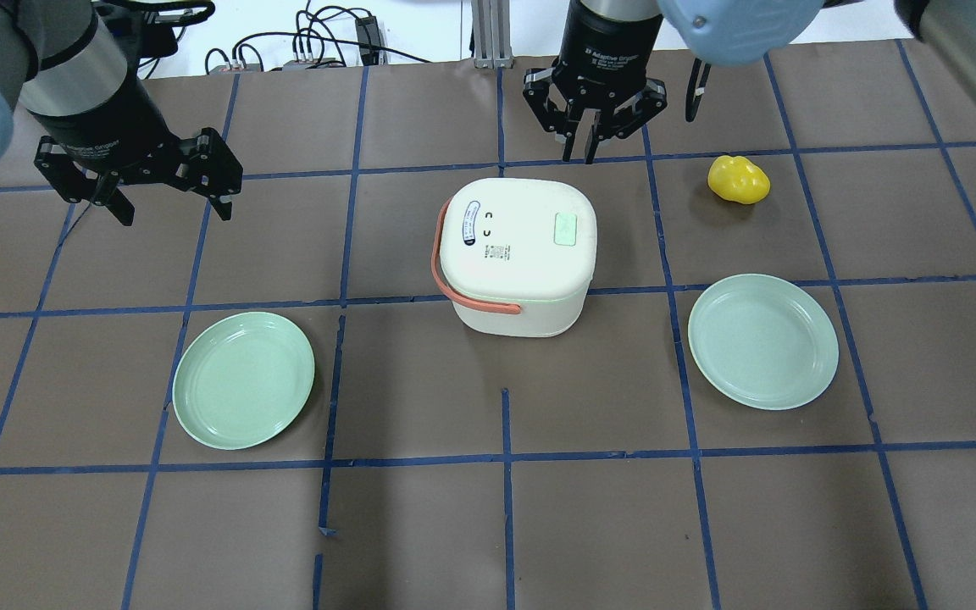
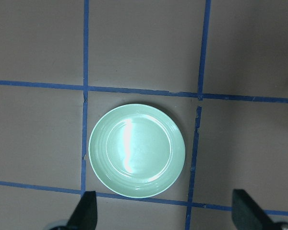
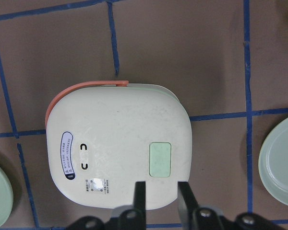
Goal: Press rice cooker button
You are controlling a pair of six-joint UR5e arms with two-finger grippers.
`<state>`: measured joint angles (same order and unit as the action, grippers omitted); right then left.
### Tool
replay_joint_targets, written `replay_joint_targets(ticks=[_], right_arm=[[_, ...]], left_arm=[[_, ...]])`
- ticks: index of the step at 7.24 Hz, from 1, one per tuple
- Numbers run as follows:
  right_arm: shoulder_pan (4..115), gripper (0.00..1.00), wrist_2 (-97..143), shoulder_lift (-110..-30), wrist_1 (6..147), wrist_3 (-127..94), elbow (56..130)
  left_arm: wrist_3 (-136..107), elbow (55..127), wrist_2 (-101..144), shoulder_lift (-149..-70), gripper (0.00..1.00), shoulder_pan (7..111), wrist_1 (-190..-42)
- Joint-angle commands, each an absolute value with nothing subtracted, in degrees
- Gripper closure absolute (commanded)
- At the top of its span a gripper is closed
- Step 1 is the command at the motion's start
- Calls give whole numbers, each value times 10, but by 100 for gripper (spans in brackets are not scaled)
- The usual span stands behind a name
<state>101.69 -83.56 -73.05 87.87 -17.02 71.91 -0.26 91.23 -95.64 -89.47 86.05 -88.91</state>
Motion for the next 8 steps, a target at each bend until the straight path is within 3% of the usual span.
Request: replay_joint_targets(ticks=[1,4,8], right_arm=[[1020,71,-829,-729,863,-171,740],[1020,81,-829,-721,874,-167,772],[1021,82,-829,-715,954,-169,823]], left_arm=[[-3,912,-956,-895,0,860,-889],[-3,912,-956,-895,0,860,-889],[-3,912,-956,-895,0,860,-889]])
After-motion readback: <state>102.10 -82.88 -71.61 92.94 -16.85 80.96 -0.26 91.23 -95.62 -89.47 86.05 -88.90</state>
